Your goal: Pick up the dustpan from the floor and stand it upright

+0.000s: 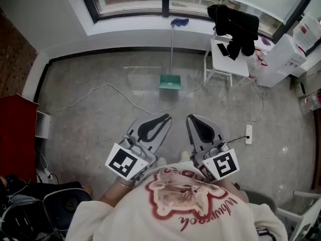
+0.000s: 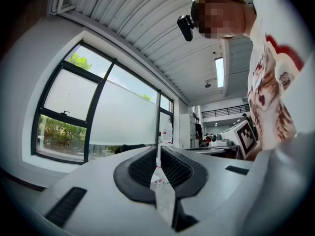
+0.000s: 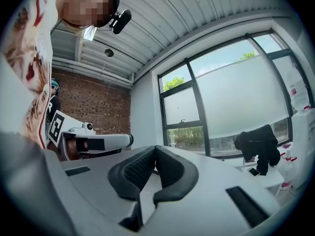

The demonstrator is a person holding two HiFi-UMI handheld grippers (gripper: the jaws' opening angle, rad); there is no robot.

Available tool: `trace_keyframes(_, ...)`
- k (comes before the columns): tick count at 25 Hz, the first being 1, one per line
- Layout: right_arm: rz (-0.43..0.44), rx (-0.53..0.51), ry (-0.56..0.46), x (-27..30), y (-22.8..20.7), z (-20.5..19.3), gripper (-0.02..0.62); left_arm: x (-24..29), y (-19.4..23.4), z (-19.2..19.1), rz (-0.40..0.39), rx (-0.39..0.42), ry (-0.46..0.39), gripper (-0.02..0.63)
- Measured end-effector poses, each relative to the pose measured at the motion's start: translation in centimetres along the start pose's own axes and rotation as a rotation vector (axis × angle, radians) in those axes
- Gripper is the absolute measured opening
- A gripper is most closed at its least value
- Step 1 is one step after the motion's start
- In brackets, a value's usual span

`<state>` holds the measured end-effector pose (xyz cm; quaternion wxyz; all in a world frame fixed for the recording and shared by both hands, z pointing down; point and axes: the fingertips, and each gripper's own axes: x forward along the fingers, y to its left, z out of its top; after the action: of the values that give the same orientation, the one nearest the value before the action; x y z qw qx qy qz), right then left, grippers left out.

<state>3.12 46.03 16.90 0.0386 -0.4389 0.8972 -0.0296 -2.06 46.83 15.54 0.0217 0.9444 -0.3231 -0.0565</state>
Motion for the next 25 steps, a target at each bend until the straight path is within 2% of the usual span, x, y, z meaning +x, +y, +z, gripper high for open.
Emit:
trace_keyframes(6, 0.012, 0.012, -0.003, 1.2, 1.6, 0.7, 0.021, -1.5, 1.7, 0.1, 0.013, 0.013, 0.013, 0.043)
trace_keyframes(11, 0.003, 0.027, -0.009, 2.7, 0.9, 0.2, 0.021, -1.2, 3.2, 1.4, 0.006, 0.018, -0.084, 0.043)
trace_keyframes(14, 0.013, 0.023, 0.002, 4.0, 0.2, -0.6, 0.021, -0.6, 4.9, 0.1, 0.028, -0.004, -0.028, 0.043)
trace_keyframes(16, 0.019, 0.019, 0.005, 5.2, -0.9, -1.4, 0.021, 0.2, 6.3, -0.7, 0.038, -0.021, -0.005, 0.043)
trace_keyframes(20, 0.012, 0.036, 0.000, 8.9, -3.8, -2.3, 0.021, 2.9, 9.9, -1.7, 0.026, -0.003, -0.010, 0.043)
trace_keyframes(25, -0.003, 0.030, -0.005, 15.6, -9.4, -2.9, 0.021, 8.2, 17.0, -2.6, 0.028, -0.003, -0.006, 0.043)
